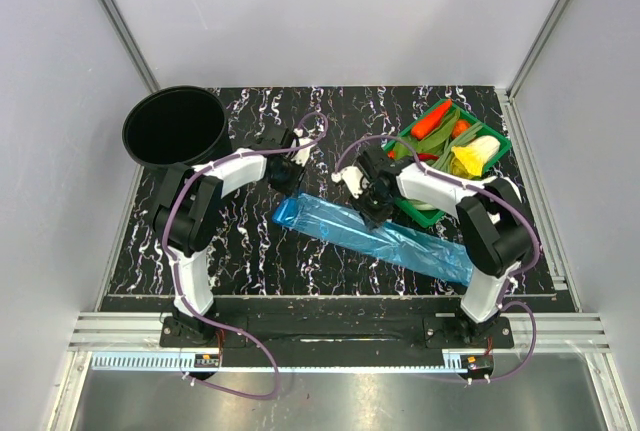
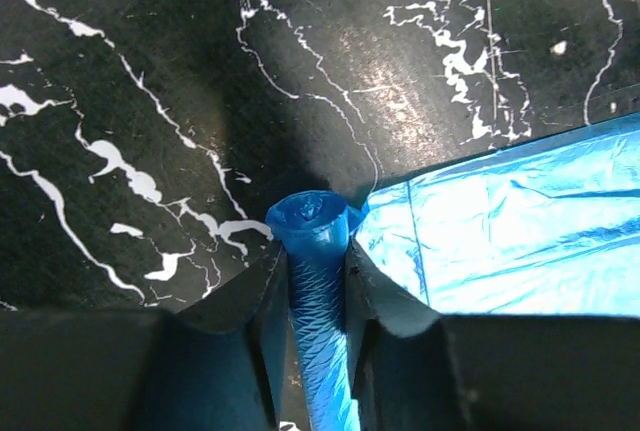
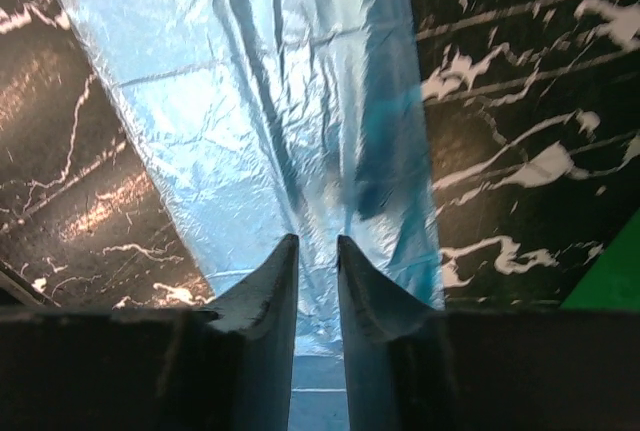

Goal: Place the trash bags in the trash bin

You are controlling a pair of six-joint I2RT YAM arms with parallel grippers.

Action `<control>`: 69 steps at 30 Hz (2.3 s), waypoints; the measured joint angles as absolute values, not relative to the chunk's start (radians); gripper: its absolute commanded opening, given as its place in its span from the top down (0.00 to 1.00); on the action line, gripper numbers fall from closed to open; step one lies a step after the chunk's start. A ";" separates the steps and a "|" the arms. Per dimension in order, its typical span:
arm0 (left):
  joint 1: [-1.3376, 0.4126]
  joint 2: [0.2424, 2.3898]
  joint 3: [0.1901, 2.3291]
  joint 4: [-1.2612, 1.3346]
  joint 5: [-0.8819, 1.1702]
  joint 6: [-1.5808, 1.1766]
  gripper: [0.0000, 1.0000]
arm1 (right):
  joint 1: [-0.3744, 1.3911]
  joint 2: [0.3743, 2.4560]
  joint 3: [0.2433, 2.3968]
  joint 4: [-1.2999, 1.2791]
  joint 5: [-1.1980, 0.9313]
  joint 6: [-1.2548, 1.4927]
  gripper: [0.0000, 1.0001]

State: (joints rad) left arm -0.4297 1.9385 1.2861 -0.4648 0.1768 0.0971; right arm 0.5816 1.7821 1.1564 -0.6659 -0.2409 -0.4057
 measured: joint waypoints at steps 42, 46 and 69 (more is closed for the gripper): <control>-0.318 1.690 1.246 -0.786 1.008 0.587 1.00 | 0.493 2.070 1.494 -0.465 -0.915 -0.437 0.27; -0.318 1.692 1.312 -0.873 1.046 0.651 1.00 | 0.525 2.070 1.501 -0.491 -0.942 -0.489 0.22; -0.318 1.717 1.340 -0.953 1.079 0.688 1.00 | 0.558 2.044 1.484 -0.561 -0.959 -0.628 0.26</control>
